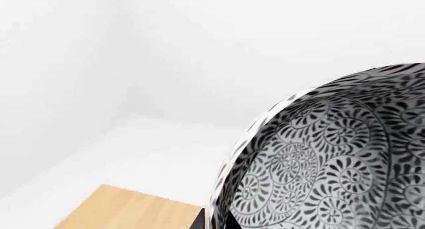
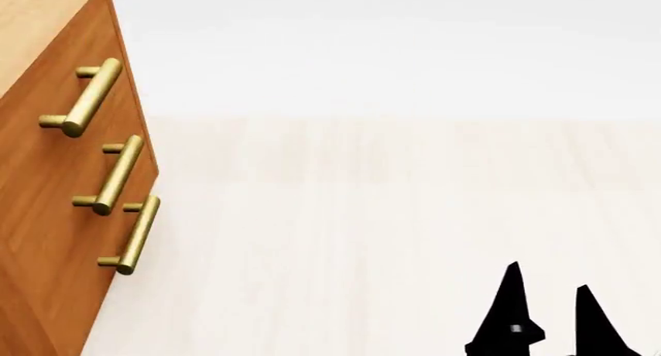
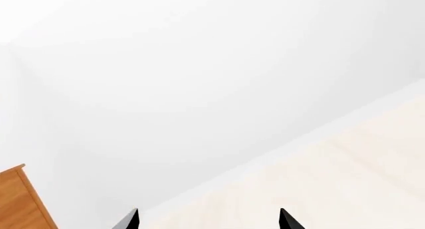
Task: Put the bowl on top of the cabinet.
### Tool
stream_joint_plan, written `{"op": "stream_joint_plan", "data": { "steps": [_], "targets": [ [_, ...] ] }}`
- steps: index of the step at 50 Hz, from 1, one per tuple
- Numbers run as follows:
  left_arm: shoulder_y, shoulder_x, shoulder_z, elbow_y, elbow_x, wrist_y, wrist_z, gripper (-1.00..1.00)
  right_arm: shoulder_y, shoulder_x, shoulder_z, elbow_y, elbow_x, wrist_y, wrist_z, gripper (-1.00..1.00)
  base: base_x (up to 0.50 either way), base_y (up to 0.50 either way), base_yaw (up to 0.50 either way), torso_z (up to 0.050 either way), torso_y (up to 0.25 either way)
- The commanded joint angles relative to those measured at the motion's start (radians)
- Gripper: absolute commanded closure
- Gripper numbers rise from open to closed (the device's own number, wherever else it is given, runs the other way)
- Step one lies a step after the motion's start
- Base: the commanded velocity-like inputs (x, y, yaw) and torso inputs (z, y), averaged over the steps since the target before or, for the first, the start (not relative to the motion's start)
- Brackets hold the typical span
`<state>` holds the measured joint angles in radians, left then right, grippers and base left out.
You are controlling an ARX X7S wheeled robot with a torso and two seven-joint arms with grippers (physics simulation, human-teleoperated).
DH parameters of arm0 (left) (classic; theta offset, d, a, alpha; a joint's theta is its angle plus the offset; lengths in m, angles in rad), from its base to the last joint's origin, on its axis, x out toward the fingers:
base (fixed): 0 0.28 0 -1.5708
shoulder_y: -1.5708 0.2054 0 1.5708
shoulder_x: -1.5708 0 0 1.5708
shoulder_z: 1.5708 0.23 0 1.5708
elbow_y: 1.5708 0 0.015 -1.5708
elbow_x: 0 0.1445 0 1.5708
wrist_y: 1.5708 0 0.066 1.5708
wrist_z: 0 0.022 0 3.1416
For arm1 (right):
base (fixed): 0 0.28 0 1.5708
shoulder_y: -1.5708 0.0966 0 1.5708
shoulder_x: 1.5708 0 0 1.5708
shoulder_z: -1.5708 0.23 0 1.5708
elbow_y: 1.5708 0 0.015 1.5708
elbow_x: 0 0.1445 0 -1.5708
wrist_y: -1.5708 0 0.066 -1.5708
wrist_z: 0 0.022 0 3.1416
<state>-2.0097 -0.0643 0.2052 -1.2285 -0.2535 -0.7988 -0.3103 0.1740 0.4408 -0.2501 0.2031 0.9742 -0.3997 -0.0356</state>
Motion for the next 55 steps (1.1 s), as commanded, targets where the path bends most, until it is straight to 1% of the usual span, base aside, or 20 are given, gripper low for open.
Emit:
{"op": "stream_joint_plan", "data": {
  "steps": [1,7,13,20,30,36,40,43,52,55],
  "targets": [
    [-0.034,-0.031,-0.299,-0.08,0.112,0.01,-0.09,1.0,-0.007,0.002,0.004,-0.01,-0.011,-0.009,0.011,-1.0,0.0,0.0,0.0,0.0,0.0],
    [-0.027,-0.045,-0.438,-0.08,0.156,-0.02,-0.116,1.0,-0.013,0.0,0.002,-0.019,-0.027,-0.014,0.024,-1.0,0.0,0.0,0.0,0.0,0.0],
    [-0.032,-0.053,-0.506,-0.08,0.203,-0.033,-0.126,1.0,-0.017,0.001,0.002,-0.025,-0.031,-0.018,0.026,-1.0,0.0,0.0,0.0,0.0,0.002],
    [-0.035,-0.073,-0.607,-0.08,0.215,-0.032,-0.185,1.0,-0.018,0.002,0.009,-0.023,-0.02,-0.019,0.022,-1.0,0.0,0.0,0.0,0.0,0.0],
    [-0.037,-0.085,-0.699,-0.08,0.234,-0.021,-0.219,1.0,-0.007,-0.003,0.008,-0.006,-0.024,-0.017,0.022,-1.0,0.0,0.0,0.0,0.0,0.0],
    [-0.01,-0.098,-0.762,-0.08,0.236,0.029,-0.254,1.0,-0.002,-0.005,0.008,0.002,-0.031,-0.017,0.027,-1.0,0.0,0.0,0.0,0.0,0.002],
    [0.001,-0.105,-0.797,-0.08,0.235,0.065,-0.256,1.0,0.002,-0.008,0.008,0.009,-0.034,-0.018,0.029,-1.0,0.0,0.0,0.0,0.0,0.0],
    [0.011,-0.112,-0.829,-0.08,0.233,0.124,-0.28,1.0,0.006,-0.01,0.006,0.014,-0.041,-0.017,0.033,-1.0,0.0,0.0,0.0,0.0,0.0],
    [0.045,-0.131,-0.894,-0.08,0.238,0.142,-0.296,1.0,0.007,-0.011,0.007,0.016,-0.041,-0.017,0.034,-1.0,0.0,0.0,0.0,0.0,0.0],
    [0.053,-0.138,-0.924,-0.08,0.237,0.145,-0.347,1.0,0.01,-0.012,0.007,0.021,-0.039,-0.014,0.034,-1.0,0.0,0.0,0.0,0.0,0.0]
  ]
}}
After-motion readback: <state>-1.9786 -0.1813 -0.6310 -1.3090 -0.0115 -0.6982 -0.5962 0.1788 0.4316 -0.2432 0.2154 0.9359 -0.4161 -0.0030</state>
